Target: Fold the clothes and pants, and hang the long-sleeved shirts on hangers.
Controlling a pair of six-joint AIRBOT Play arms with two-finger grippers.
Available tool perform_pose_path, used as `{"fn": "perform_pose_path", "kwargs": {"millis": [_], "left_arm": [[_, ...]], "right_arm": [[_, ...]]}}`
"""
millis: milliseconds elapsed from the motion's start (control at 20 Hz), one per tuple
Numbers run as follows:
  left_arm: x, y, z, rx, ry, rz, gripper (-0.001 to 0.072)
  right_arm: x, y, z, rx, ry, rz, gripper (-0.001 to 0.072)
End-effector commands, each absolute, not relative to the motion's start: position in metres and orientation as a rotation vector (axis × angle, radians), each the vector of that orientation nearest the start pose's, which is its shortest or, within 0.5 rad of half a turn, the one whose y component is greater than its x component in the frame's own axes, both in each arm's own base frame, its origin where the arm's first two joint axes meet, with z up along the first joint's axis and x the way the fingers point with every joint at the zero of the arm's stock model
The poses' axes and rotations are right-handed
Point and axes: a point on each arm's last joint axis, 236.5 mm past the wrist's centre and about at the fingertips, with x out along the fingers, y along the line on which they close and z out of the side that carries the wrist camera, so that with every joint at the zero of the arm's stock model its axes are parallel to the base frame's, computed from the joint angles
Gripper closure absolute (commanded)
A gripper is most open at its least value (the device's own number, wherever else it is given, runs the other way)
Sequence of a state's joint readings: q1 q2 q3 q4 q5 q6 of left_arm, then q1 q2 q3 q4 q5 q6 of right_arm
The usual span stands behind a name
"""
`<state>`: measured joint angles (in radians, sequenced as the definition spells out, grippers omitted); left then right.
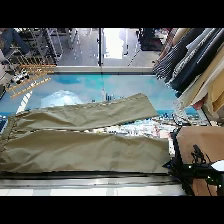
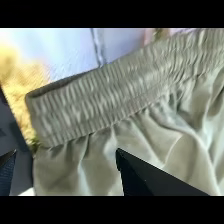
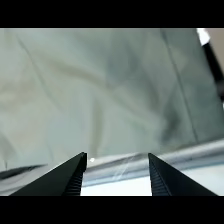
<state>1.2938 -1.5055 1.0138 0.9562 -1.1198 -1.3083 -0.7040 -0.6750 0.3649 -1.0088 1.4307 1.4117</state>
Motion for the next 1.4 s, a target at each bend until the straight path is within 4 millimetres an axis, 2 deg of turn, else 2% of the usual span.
{"fn": "perform_pose_path", "kwargs": {"millis": [0, 150, 200, 300, 400, 500, 600, 750, 900, 1050, 1150, 1200, 1350], "left_arm": [[0.22, 0.305, -0.09, -1.311, 0.909, 0.606, 0.0014], [0.221, 0.311, -0.095, -1.312, 0.89, 0.627, 0.0017], [0.221, 0.315, -0.095, -1.305, 0.881, 0.639, 0.0101], [0.221, 0.319, -0.096, -1.287, 0.873, 0.648, 0.0381], [0.221, 0.32, -0.096, -1.283, 0.869, 0.652, 0.0486], [0.221, 0.32, -0.096, -1.287, 0.868, 0.653, 0.0488], [0.221, 0.32, -0.096, -1.288, 0.869, 0.651, 0.0685], [0.224, 0.321, -0.093, -1.301, 0.846, 0.649, 0.0689], [0.236, 0.324, -0.084, -1.347, 0.778, 0.631, 0.0689], [0.248, 0.331, -0.07, -1.398, 0.677, 0.602, 0.0689], [0.247, 0.336, -0.066, -1.419, 0.642, 0.607, 0.0689], [0.245, 0.338, -0.066, -1.417, 0.637, 0.613, 0.0689], [0.239, 0.343, -0.067, -1.398, 0.63, 0.623, 0.0689]], "right_arm": [[0.156, 0.031, -0.051, 1.017, 1.413, -0.058, 0.0245], [0.154, 0.032, -0.051, 1.086, 1.433, -0.114, 0.0251], [0.153, 0.03, -0.052, 1.101, 1.439, -0.143, 0.0276], [0.15, 0.022, -0.058, 1.121, 1.445, -0.233, 0.0285], [0.156, 0.014, -0.061, 1.143, 1.41, -0.293, 0.0284], [0.16, 0.004, -0.065, 1.166, 1.374, -0.367, 0.0287], [0.154, -0.002, -0.069, 1.171, 1.386, -0.429, 0.0291], [0.145, -0.001, -0.071, 1.176, 1.425, -0.454, 0.0309], [0.139, 0.004, -0.073, 1.148, 1.47, -0.48, 0.0311], [0.148, -0.001, -0.081, 1.05, 1.445, -0.529, 0.0311], [0.154, -0.005, -0.085, 1.047, 1.41, -0.607, 0.0341], [0.159, -0.004, -0.085, 1.054, 1.389, -0.616, 0.0385], [0.159, 0.004, -0.09, 1.084, 1.39, -0.644, 0.0386]]}}
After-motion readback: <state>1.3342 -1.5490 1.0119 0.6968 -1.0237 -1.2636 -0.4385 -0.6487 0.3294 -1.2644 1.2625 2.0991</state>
